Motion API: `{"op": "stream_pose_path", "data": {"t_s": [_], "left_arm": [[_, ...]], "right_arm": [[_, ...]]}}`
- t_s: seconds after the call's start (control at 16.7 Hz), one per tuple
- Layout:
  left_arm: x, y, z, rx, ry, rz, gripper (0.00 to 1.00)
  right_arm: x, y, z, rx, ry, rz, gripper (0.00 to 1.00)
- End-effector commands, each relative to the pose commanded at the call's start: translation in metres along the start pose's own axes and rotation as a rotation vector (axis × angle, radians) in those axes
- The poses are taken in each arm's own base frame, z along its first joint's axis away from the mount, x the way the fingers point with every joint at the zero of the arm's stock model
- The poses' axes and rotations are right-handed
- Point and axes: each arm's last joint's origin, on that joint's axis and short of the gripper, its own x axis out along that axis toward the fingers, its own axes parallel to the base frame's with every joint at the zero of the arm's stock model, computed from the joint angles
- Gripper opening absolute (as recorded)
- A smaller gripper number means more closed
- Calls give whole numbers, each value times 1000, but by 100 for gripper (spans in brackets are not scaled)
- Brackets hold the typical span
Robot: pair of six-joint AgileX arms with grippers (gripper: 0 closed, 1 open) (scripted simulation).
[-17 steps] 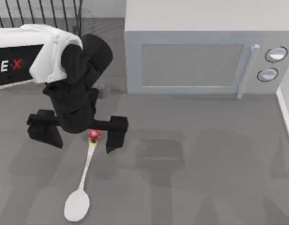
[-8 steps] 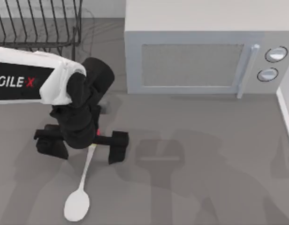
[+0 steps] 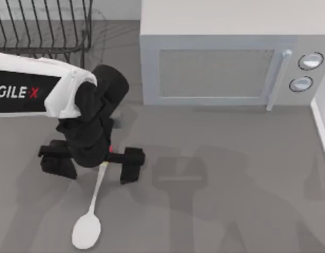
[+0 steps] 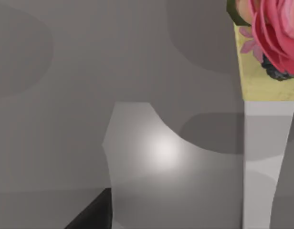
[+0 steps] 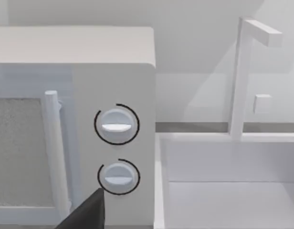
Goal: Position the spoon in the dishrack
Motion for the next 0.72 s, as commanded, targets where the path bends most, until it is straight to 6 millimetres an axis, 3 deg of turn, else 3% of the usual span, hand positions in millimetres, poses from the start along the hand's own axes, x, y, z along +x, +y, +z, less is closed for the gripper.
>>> {"op": "stream_pose_path", "data": {"t_s": [0.42, 0.72], "left_arm": [[0, 0, 0, 0, 0, 0, 2], [0, 0, 0, 0, 0, 0, 0]], "right_arm": [[0, 0, 0, 0, 0, 0, 100], [0, 0, 0, 0, 0, 0, 100]]}}
